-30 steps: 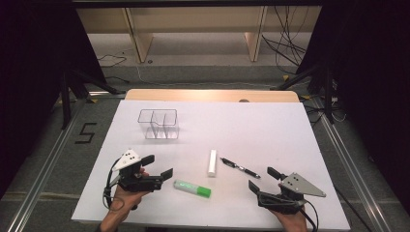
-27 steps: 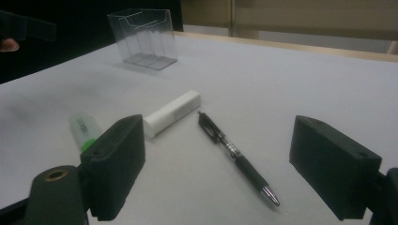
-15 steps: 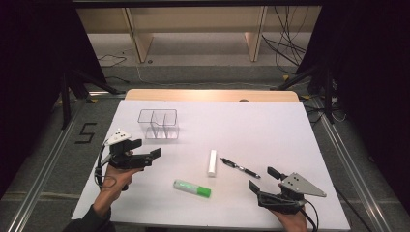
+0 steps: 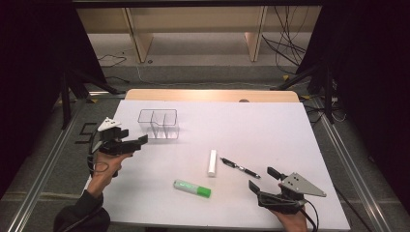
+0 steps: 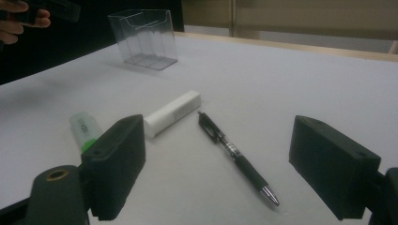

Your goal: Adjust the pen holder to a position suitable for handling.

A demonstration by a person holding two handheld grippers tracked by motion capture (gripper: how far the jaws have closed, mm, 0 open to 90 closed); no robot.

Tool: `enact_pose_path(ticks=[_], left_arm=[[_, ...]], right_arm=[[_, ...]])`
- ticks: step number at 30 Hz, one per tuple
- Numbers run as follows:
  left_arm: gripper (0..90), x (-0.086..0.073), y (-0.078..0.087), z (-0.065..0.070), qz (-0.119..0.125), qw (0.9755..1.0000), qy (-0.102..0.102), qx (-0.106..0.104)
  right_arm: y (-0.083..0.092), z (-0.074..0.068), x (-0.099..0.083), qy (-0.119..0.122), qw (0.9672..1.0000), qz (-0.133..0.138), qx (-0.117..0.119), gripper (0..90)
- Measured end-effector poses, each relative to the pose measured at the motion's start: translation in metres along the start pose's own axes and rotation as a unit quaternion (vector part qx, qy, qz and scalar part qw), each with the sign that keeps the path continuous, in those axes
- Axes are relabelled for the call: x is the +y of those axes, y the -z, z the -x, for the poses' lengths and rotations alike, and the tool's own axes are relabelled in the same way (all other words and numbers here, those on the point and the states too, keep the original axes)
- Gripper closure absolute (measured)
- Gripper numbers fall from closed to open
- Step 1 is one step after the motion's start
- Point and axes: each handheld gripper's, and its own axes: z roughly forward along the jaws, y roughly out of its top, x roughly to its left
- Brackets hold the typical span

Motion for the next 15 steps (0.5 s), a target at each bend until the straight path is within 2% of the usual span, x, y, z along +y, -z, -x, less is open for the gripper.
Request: enact_pose_path(ticks=[3,4,5,6,9,15], left_arm=[[32.1,0.003,-0.003,-0.018,-0.007,0.9998,0.009,0.017],[35.9,0.003,-0.003,-0.018,-0.007,0.9998,0.009,0.017],[39.0,0.005,-0.008,-0.028,-0.017,0.9990,0.015,0.039],[42.4,0.005,-0.008,-0.028,-0.017,0.9990,0.015,0.039],[55.5,0.009,-0.020,-0.043,-0.029,0.9972,0.033,0.060],[79.0,0.015,-0.040,-0.055,-0.045,0.9962,0.048,0.057]], right_arm=[[0.000,0.001,0.000,-0.003,1.0000,-0.001,0.002,20.1],[-0.001,0.000,0.000,-0.003,1.0000,-0.001,0.003,20.1],[-0.001,0.000,0.000,-0.002,1.0000,-0.002,0.002,20.1],[-0.001,0.000,0.000,-0.002,1.0000,-0.002,0.003,20.2],[-0.001,0.000,0.000,-0.001,1.0000,-0.003,0.004,20.3],[-0.002,0.002,-0.001,-0.003,1.0000,-0.005,0.003,20.4]])
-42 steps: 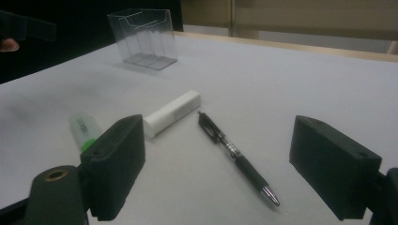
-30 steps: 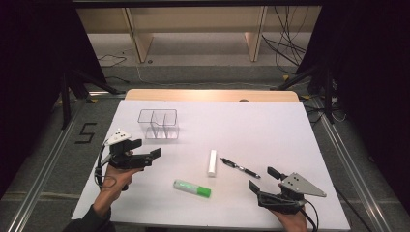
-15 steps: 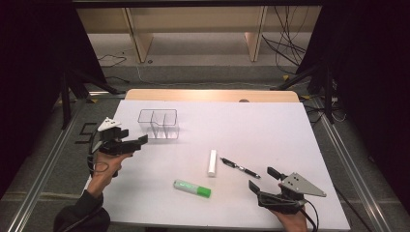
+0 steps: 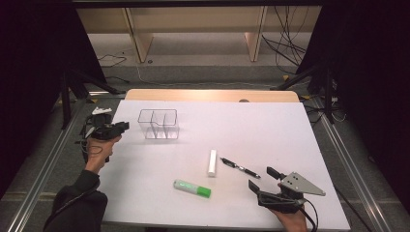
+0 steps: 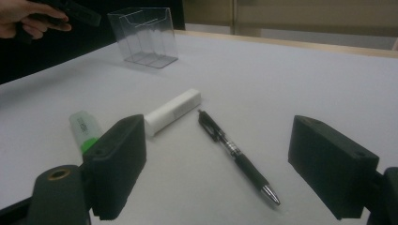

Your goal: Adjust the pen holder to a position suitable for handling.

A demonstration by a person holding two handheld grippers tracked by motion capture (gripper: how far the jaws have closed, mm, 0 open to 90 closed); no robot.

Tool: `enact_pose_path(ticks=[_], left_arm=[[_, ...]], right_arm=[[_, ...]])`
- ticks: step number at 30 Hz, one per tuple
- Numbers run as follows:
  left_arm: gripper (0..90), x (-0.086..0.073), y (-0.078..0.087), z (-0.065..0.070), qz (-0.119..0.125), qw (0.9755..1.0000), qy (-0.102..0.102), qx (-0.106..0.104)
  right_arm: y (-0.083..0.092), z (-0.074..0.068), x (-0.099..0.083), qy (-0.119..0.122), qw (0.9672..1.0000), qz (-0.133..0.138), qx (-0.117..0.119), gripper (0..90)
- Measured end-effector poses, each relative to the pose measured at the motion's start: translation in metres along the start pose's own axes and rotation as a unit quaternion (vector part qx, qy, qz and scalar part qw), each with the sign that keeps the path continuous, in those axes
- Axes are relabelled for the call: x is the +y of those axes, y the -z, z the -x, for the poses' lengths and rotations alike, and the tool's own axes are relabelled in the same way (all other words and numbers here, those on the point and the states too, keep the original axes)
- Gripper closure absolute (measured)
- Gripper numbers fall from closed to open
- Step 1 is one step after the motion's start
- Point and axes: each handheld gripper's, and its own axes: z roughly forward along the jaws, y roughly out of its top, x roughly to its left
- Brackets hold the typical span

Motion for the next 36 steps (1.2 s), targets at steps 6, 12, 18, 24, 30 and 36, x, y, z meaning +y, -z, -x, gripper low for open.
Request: enact_pose_path(ticks=[6,12,18,24,30,36], left_arm=[[89.4,0.002,-0.019,0.001,-0.011,0.9999,-0.004,-0.005],[89.5,0.001,-0.031,0.004,-0.012,0.9998,0.004,-0.017],[89.5,0.004,-0.038,0.006,-0.003,0.9995,0.009,-0.031],[89.6,0.006,-0.044,0.011,-0.010,0.9992,0.002,-0.039],[89.6,0.008,-0.047,0.015,-0.016,0.9989,0.011,-0.042],[89.6,0.009,-0.050,0.023,-0.018,0.9988,0.009,-0.045]], right_arm=[[0.001,0.000,0.000,0.001,1.0000,0.002,0.003,20.2],[0.001,0.000,0.000,0.001,1.0000,0.003,0.004,20.1],[0.000,-0.001,0.000,0.001,1.0000,0.001,0.004,20.1],[-0.001,-0.001,0.000,0.001,1.0000,-0.001,0.005,20.1],[-0.001,-0.001,-0.001,0.001,1.0000,-0.003,0.006,20.1],[-0.002,-0.002,-0.001,0.001,1.0000,-0.005,0.006,20.1]])
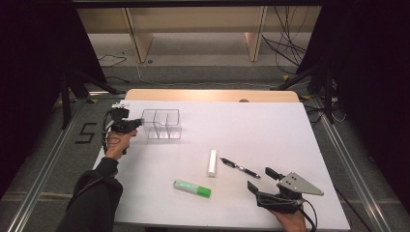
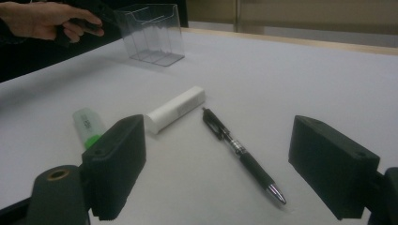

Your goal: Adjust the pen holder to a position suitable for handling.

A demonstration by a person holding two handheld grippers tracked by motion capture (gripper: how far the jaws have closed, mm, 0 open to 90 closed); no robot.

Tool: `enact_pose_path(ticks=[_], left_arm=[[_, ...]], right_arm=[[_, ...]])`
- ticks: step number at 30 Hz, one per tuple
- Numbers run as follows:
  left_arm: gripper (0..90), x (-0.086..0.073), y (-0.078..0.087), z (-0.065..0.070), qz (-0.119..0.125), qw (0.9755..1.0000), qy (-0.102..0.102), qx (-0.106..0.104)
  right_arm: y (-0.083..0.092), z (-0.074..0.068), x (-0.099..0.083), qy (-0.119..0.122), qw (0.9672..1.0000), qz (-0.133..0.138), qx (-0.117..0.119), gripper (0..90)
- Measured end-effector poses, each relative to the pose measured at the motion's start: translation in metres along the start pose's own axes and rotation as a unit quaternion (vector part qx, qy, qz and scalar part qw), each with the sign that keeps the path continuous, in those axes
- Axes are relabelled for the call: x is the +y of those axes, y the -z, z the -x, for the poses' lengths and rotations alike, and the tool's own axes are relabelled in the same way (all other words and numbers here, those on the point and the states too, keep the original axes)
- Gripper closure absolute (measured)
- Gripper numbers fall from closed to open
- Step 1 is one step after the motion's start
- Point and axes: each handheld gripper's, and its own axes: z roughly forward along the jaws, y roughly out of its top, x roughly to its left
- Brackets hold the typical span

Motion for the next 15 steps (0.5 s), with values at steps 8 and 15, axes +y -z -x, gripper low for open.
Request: enact_pose_path(ticks=[8,15], left_arm=[[89.6,0.001,-0.008,0.019,-0.006,0.9999,-0.011,-0.010],[89.6,0.004,-0.014,0.038,-0.004,0.9996,-0.020,-0.019]], right_arm=[[0.000,0.000,0.000,0.002,1.0000,0.000,0.000,20.1],[0.000,0.000,0.000,0.000,1.0000,0.000,0.000,20.2]])
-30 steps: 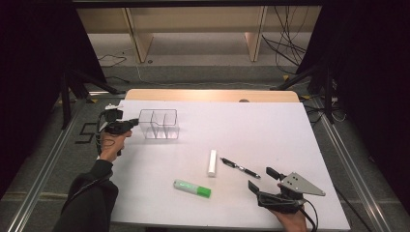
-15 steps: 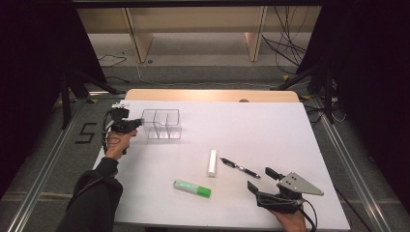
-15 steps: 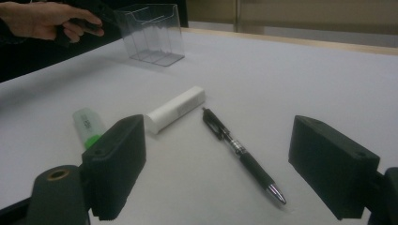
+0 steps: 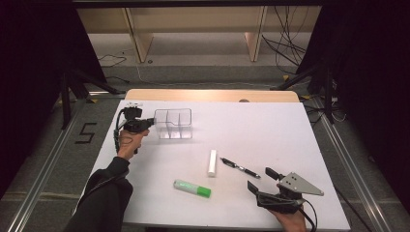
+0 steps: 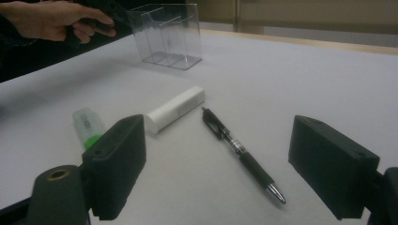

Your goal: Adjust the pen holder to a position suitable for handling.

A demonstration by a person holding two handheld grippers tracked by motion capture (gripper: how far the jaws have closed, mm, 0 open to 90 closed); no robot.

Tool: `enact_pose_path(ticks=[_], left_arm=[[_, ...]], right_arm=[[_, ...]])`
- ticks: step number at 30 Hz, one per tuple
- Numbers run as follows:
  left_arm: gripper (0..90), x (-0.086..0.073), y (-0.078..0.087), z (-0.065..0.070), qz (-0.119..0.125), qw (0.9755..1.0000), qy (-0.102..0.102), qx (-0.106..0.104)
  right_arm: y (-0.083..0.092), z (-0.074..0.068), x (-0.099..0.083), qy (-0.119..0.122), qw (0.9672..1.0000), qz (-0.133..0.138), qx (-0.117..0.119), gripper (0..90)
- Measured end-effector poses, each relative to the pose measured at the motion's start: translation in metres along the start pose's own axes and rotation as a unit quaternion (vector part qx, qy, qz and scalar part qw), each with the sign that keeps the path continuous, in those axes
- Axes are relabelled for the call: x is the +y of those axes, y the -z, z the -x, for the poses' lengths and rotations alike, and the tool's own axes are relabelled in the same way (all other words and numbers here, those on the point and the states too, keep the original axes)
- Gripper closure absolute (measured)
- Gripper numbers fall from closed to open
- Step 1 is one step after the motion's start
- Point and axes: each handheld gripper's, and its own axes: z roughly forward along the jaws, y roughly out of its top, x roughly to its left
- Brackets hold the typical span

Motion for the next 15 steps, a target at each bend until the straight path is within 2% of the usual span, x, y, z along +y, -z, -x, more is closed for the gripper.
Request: enact_pose_path(ticks=[7,15], left_arm=[[89.6,0.006,-0.012,0.023,-0.005,0.9999,-0.005,-0.015],[89.6,0.010,-0.023,0.043,-0.007,0.9996,-0.011,-0.025]], right_arm=[[0.000,0.000,0.000,0.001,1.0000,-0.001,0.000,20.3],[0.000,0.001,0.000,0.000,1.0000,0.000,0.000,20.4]])
